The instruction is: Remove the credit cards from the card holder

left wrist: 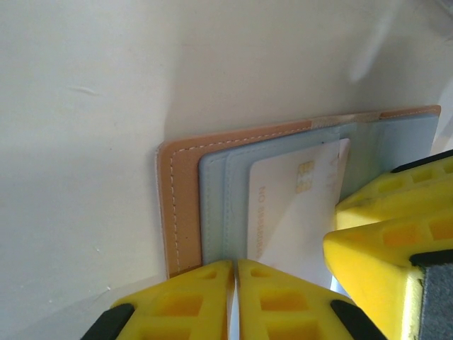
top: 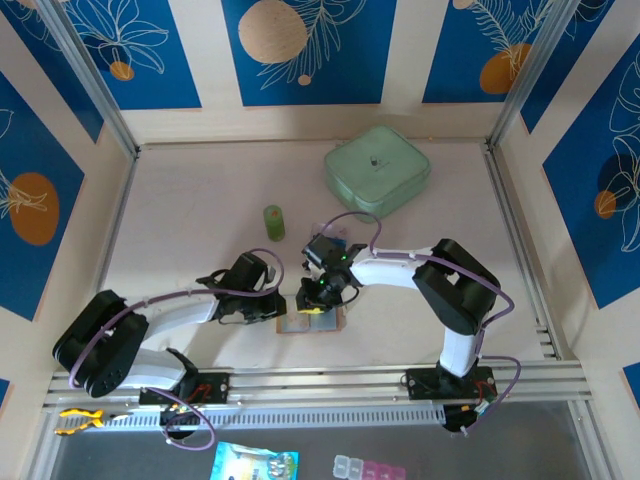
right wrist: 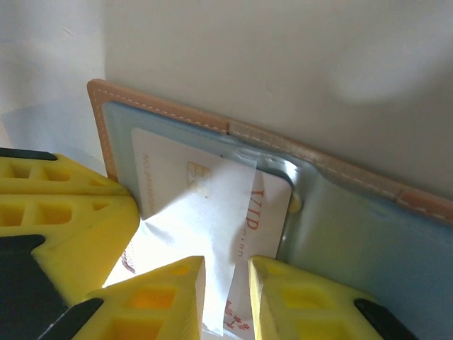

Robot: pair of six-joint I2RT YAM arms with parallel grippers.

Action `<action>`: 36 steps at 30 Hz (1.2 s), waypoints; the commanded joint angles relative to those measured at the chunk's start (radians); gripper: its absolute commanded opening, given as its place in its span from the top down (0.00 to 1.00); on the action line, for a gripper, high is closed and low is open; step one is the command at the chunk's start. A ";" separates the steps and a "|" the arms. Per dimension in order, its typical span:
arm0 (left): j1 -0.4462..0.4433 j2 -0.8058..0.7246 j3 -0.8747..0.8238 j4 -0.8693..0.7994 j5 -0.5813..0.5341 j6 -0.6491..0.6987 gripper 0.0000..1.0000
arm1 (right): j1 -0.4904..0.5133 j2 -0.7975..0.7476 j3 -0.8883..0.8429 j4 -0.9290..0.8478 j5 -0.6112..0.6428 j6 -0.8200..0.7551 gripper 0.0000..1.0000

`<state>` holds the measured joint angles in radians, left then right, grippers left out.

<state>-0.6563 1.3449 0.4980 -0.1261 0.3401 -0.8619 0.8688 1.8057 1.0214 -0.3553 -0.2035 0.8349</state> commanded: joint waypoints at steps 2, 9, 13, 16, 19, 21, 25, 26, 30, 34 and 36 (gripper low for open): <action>0.008 0.002 -0.022 -0.046 -0.007 0.010 0.88 | 0.003 -0.035 0.013 -0.089 0.044 -0.020 0.74; 0.008 -0.016 0.007 -0.058 0.002 0.009 0.88 | 0.004 -0.059 0.011 -0.087 0.038 -0.022 0.74; 0.008 -0.051 0.028 -0.071 0.011 0.008 0.88 | -0.001 -0.076 -0.002 -0.062 0.021 -0.014 0.74; 0.008 -0.059 0.036 -0.061 0.025 0.002 0.88 | -0.006 -0.080 -0.016 -0.031 -0.001 -0.002 0.74; 0.002 -0.047 0.032 -0.039 0.045 -0.005 0.90 | -0.009 -0.075 -0.026 -0.005 -0.017 0.006 0.74; -0.002 -0.035 0.028 -0.025 0.052 -0.011 0.91 | -0.008 -0.067 -0.027 0.001 -0.025 0.010 0.75; -0.009 -0.010 0.019 0.002 0.065 -0.016 0.93 | -0.007 -0.061 -0.036 0.011 -0.029 0.013 0.75; -0.008 -0.006 0.019 0.001 0.063 -0.015 0.94 | -0.008 -0.062 -0.038 0.012 -0.027 0.014 0.75; -0.008 0.003 0.015 0.005 0.056 -0.013 0.94 | -0.011 -0.059 -0.047 0.009 -0.018 0.016 0.75; -0.010 0.016 0.016 -0.013 0.044 -0.005 0.95 | -0.016 -0.058 -0.058 0.011 -0.014 0.016 0.75; -0.009 0.020 0.015 -0.024 0.039 -0.002 0.95 | -0.018 -0.057 -0.063 0.016 -0.018 0.018 0.75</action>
<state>-0.6594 1.3518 0.5095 -0.1341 0.3779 -0.8654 0.8566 1.7504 0.9768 -0.3443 -0.2066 0.8398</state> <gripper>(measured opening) 0.055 0.249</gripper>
